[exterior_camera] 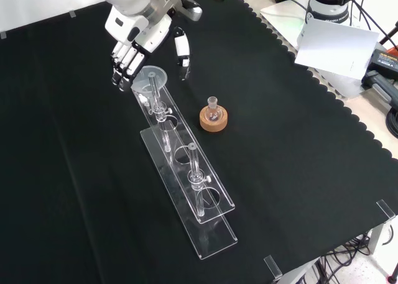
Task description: Pick up the funnel from the transparent funnel stand.
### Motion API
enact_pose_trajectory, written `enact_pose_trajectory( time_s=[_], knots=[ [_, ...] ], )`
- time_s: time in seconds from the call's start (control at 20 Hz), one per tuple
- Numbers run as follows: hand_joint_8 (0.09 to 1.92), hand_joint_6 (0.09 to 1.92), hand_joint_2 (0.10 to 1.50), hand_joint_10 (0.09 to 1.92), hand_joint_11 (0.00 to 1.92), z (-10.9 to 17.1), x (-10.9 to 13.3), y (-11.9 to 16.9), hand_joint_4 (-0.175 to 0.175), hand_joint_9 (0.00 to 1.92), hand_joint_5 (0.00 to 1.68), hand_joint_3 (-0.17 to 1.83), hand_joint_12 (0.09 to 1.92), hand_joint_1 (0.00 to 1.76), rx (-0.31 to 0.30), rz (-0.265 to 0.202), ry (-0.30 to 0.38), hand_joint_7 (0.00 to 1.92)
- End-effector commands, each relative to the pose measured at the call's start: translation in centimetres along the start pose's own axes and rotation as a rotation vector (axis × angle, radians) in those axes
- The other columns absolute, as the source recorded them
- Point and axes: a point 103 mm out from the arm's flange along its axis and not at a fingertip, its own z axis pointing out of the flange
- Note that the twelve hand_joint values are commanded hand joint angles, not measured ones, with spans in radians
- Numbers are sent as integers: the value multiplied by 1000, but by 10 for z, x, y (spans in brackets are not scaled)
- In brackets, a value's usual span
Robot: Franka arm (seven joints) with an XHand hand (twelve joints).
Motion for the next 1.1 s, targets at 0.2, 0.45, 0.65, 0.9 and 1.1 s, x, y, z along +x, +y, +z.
enact_pose_trajectory(
  time_s=[0.2,0.45,0.65,0.9,1.1],
  knots=[
    [87,87,686,823,119,2,5,6,69,0,50,280,1588,693,31,47,-55,56],
    [323,87,654,921,158,1,-3,5,66,6,122,367,1582,736,4,34,-40,10],
    [416,87,642,927,179,0,-5,6,65,28,147,403,1575,749,-6,27,-38,0],
    [448,87,637,924,186,2,-7,14,60,41,165,421,1572,752,-10,17,-39,0],
    [463,87,633,924,193,0,-10,12,58,58,173,432,1569,752,-16,15,-42,0]
  ],
)
